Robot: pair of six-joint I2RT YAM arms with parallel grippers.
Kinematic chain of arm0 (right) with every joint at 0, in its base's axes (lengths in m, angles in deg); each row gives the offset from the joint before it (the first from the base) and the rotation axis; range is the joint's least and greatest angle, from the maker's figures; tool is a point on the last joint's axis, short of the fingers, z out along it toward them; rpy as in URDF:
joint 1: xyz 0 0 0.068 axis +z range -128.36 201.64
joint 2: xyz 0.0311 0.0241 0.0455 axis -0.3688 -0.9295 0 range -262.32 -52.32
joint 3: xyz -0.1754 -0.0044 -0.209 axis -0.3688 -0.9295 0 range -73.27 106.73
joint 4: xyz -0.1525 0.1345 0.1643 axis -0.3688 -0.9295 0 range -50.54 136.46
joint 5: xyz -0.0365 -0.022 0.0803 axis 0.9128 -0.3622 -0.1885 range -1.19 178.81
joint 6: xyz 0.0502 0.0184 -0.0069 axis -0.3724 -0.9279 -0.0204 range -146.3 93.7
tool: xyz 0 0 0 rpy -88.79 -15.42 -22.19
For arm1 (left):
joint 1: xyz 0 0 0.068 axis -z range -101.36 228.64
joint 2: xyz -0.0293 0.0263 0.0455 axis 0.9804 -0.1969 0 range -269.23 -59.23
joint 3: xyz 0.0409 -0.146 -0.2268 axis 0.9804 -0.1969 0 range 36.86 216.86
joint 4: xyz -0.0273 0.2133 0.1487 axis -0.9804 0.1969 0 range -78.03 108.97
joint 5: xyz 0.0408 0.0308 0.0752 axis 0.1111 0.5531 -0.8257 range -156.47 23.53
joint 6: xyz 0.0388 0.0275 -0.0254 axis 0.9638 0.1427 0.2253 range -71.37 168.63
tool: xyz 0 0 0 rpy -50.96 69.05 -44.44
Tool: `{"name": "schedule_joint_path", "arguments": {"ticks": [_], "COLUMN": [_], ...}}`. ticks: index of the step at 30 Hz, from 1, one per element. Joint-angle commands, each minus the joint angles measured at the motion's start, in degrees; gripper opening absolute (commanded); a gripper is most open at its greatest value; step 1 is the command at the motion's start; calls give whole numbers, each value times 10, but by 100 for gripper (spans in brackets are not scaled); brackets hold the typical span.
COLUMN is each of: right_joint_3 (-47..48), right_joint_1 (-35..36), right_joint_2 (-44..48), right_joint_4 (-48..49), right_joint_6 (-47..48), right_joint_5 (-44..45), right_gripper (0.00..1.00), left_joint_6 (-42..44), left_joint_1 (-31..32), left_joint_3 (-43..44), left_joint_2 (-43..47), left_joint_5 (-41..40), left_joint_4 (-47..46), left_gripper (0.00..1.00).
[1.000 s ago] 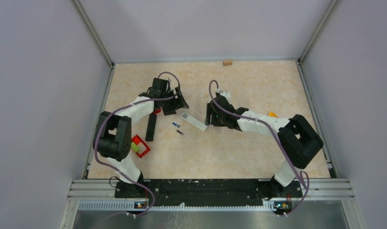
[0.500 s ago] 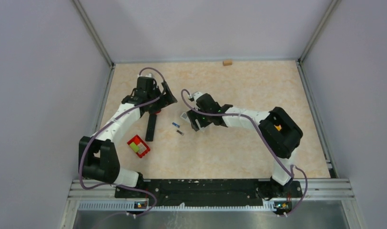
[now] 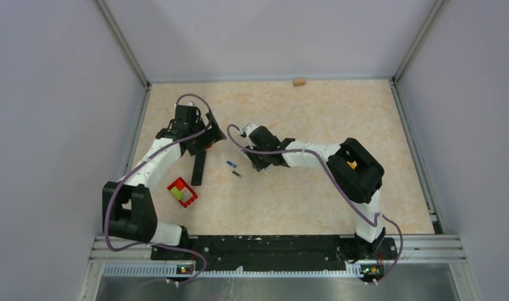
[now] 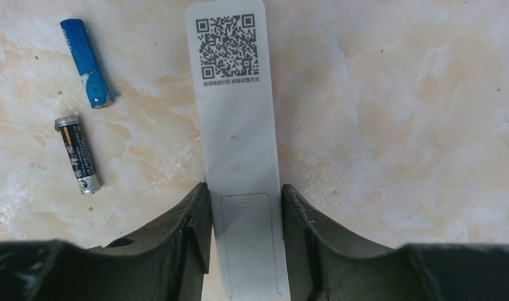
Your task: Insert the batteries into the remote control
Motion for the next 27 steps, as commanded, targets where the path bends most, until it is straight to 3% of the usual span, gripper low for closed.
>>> {"name": "schedule_joint_path", "arguments": {"ticks": [1, 7, 12, 18, 23, 27], "right_joint_3": [-6, -64, -141, -211, -241, -247], "right_joint_1": [-7, -66, -134, -206, -232, -235], "right_joint_2": [24, 90, 155, 196, 207, 219], "right_joint_4": [-5, -30, -42, -40, -31, -35], "right_joint_6": [-32, -140, -214, -255, -264, -268], "right_joint_5": [84, 160, 206, 186, 175, 173], "right_gripper": [31, 30, 29, 29, 29, 41], "left_joint_6": [-4, -15, -19, -32, -47, -37], "left_joint_1": [-7, -7, -8, -9, -19, -20], "left_joint_3": [-16, -44, -64, -81, -76, -68], "left_joint_2": [25, 17, 1, -20, -76, -118], "left_joint_5": [-15, -54, -140, -198, -198, -202], "left_joint_4": [-1, 1, 7, 4, 7, 9], "left_gripper": [99, 99, 99, 99, 99, 95]}}
